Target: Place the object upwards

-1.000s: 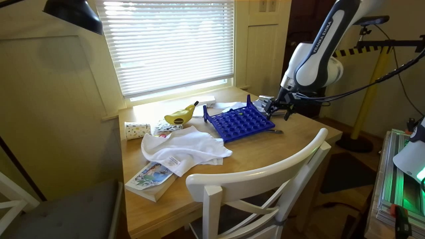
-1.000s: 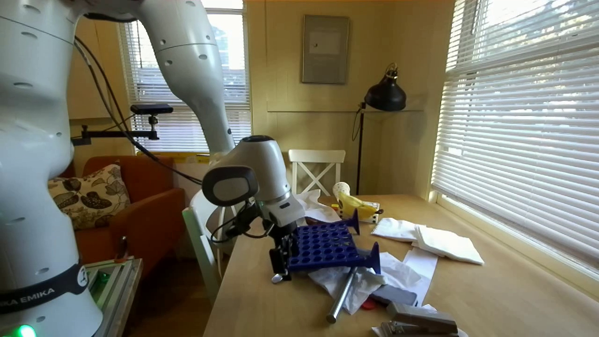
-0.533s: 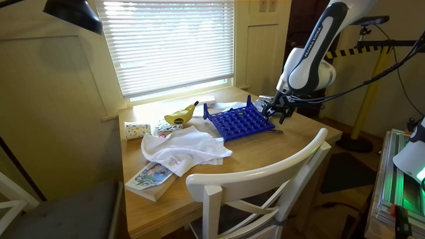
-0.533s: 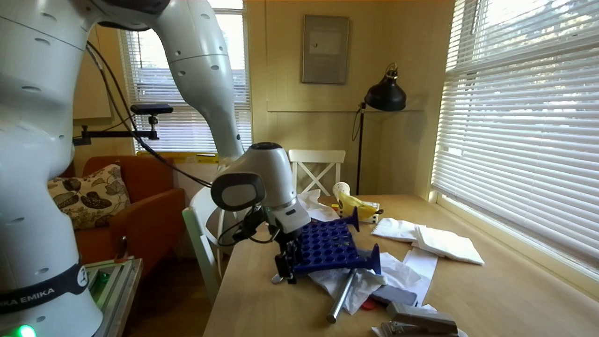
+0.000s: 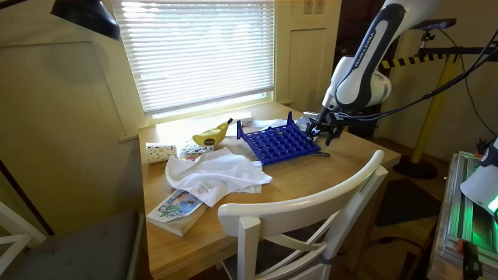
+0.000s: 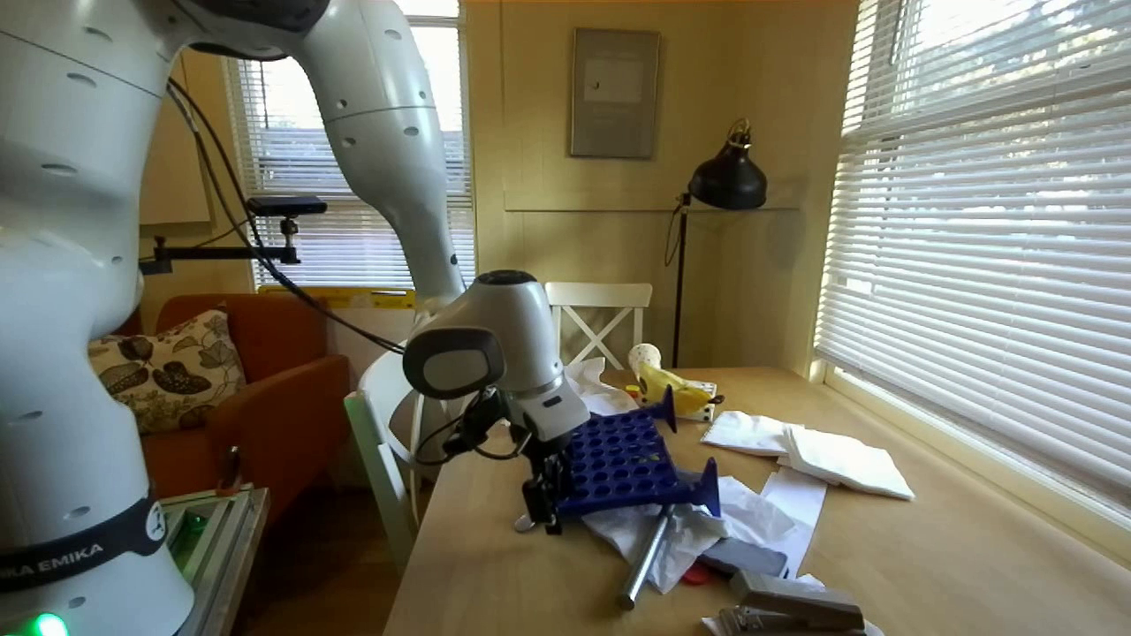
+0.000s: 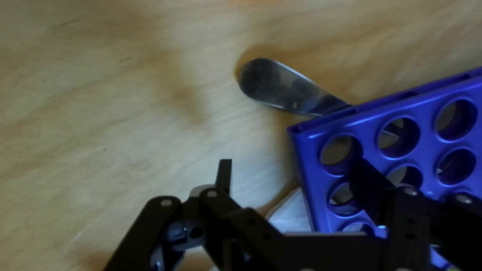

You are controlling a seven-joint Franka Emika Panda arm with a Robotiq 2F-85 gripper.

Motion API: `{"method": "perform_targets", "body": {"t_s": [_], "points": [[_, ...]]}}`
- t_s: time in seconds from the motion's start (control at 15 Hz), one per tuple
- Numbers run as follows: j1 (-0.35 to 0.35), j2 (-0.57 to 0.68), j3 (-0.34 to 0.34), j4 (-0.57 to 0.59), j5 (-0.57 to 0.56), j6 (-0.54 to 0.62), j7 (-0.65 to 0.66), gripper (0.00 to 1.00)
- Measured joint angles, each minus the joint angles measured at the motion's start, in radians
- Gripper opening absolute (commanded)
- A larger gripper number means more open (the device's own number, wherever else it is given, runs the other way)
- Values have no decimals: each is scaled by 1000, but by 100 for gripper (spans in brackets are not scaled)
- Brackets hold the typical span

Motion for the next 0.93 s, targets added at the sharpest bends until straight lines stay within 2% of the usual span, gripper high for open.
{"method": "perform_targets", "body": {"t_s": [0.27, 0.53, 0.6, 0.73, 0.87, 0.93], "points": [[-38, -17, 42, -1, 18, -15, -7, 92], [-88, -46, 93, -3, 43, -70, -35, 91], [-93, -53, 95, -3, 50, -94, -44, 88], [-94, -68, 87, -5, 55, -144, -54, 87], [-93, -79, 74, -8, 56, -179, -60, 88], [-94, -81, 71, -8, 59, -188, -67, 92]]}}
